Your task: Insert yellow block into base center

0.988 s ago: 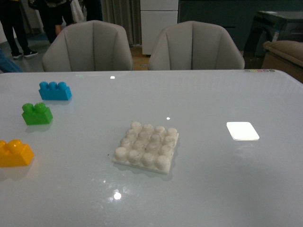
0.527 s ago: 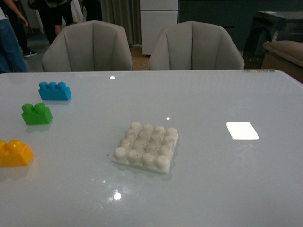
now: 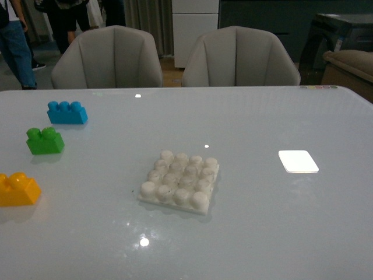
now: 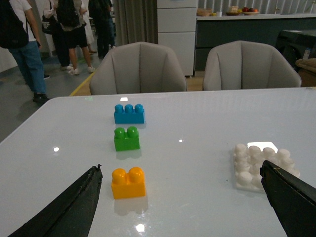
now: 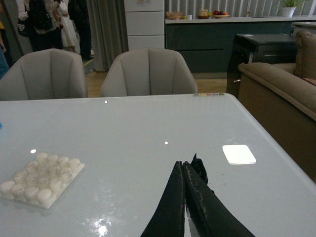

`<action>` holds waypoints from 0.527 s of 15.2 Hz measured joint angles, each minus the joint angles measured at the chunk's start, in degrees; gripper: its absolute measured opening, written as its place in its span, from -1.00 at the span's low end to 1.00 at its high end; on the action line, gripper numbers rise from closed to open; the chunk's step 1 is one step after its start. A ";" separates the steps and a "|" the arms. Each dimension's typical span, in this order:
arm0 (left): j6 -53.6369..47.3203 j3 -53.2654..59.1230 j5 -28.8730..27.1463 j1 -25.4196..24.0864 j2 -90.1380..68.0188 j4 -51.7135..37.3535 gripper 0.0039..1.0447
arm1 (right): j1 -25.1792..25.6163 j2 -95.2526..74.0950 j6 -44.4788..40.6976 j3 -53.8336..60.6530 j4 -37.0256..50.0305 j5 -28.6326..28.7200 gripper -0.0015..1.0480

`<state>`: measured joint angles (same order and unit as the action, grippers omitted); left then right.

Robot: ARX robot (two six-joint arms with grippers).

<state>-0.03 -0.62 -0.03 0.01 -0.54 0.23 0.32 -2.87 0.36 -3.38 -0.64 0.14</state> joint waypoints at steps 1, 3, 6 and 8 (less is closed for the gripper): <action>0.00 0.00 0.00 0.00 0.00 -0.09 0.88 | 0.00 0.00 0.02 -0.02 0.28 0.00 -0.96; 0.00 0.00 0.00 0.00 0.00 -0.07 0.88 | 0.00 0.13 0.00 0.46 0.24 0.00 -0.96; 0.00 0.00 0.04 0.00 0.00 -0.04 0.88 | 0.00 2.32 0.00 2.67 0.09 -0.15 -0.96; 0.00 0.00 0.00 0.00 0.00 -0.07 0.88 | 0.00 2.67 0.00 2.67 0.37 -0.17 -0.96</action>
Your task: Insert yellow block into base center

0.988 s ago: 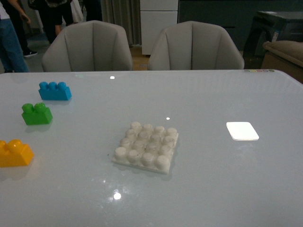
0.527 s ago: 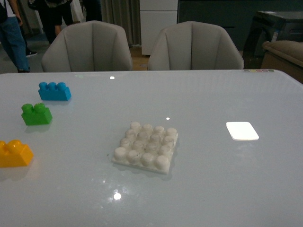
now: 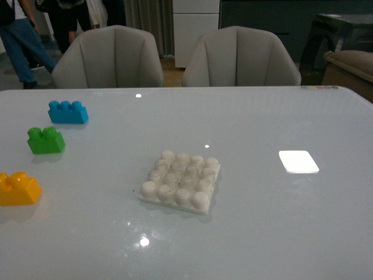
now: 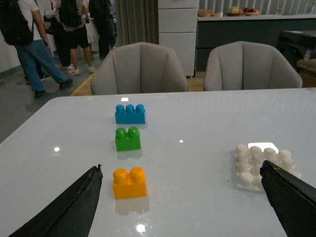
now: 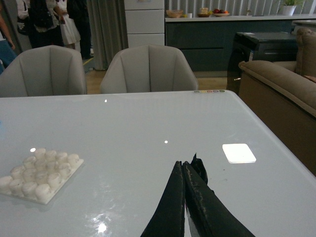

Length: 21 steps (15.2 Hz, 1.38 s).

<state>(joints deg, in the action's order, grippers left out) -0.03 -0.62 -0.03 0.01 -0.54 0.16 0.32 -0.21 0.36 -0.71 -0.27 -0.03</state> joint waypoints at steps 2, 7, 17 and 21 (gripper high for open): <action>0.00 0.00 0.00 0.00 0.00 0.02 0.88 | 0.00 0.00 0.00 0.00 0.07 0.00 -0.96; 0.00 0.00 0.00 0.00 0.00 0.02 0.88 | 0.00 0.00 -0.02 0.00 0.07 0.00 -0.56; 0.00 0.00 0.00 0.00 0.00 0.02 0.88 | 0.00 0.00 -0.02 0.00 0.07 0.00 0.88; 3.72 -6.60 -12.13 6.47 -13.18 8.61 0.88 | 0.00 -0.02 -0.07 0.00 0.13 0.07 0.88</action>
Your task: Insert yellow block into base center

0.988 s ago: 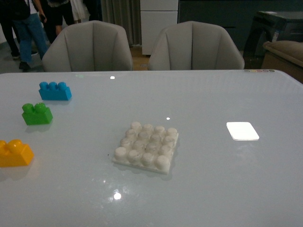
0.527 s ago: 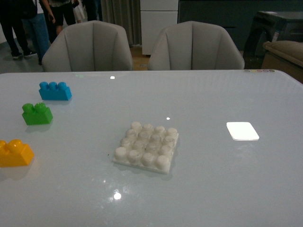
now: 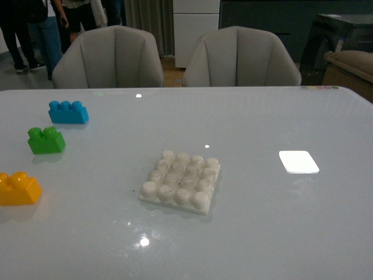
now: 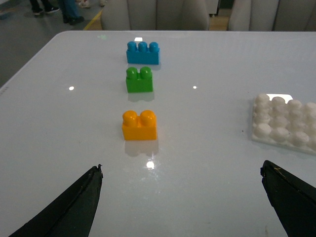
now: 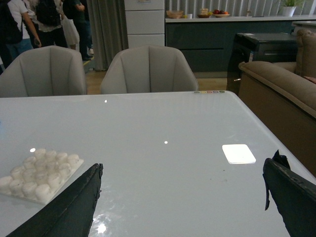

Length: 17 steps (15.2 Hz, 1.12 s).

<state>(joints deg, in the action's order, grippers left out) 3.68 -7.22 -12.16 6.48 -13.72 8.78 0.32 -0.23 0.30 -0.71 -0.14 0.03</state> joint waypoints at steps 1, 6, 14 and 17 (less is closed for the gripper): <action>0.55 -1.07 -0.98 0.48 -3.52 -3.37 0.88 | 0.00 0.00 0.02 0.00 -0.04 -0.07 0.88; -0.42 -7.17 7.89 -4.13 -38.91 -33.38 0.88 | 0.00 0.00 0.02 0.00 -0.04 -0.04 0.88; 0.50 -33.07 14.36 -9.84 -88.87 -37.55 0.88 | 0.00 0.00 0.00 0.00 -0.07 -0.04 0.88; 2.38 -34.75 14.95 -12.79 -93.26 -38.42 0.88 | 0.00 0.00 0.02 0.00 -0.04 -0.04 0.88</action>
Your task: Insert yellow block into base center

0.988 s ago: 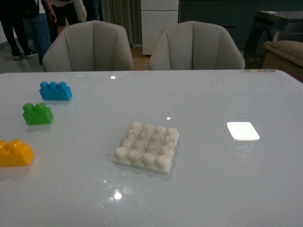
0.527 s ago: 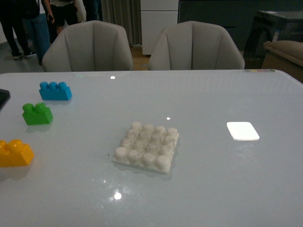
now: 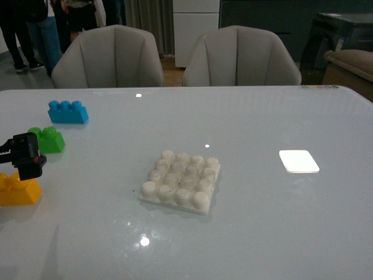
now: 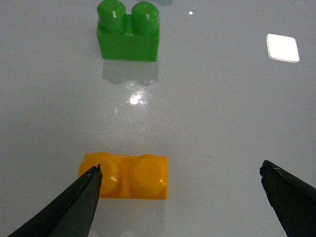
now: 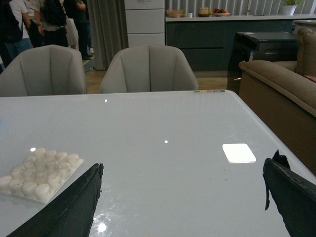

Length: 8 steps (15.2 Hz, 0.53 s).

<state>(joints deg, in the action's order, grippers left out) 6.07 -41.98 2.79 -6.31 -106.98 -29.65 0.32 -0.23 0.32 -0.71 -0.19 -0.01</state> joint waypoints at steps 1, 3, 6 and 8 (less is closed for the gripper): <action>-0.09 -0.07 0.15 -1.09 -0.79 -1.46 0.88 | 0.00 0.00 0.00 0.00 0.00 0.00 0.88; -1.60 -0.07 2.38 -3.34 -1.84 -4.66 0.88 | 0.00 0.00 0.00 0.00 -0.02 0.00 0.88; -4.15 -0.20 5.20 -6.03 -4.63 -5.99 0.88 | 0.00 0.00 -0.02 0.00 0.00 0.00 0.88; -4.76 -1.05 6.03 -6.91 -6.40 -6.95 0.88 | 0.00 0.00 0.00 0.00 0.00 0.00 0.88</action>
<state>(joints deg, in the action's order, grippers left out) 1.30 -43.03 8.82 -13.21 -113.38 -36.60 0.32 -0.23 0.32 -0.71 -0.19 -0.01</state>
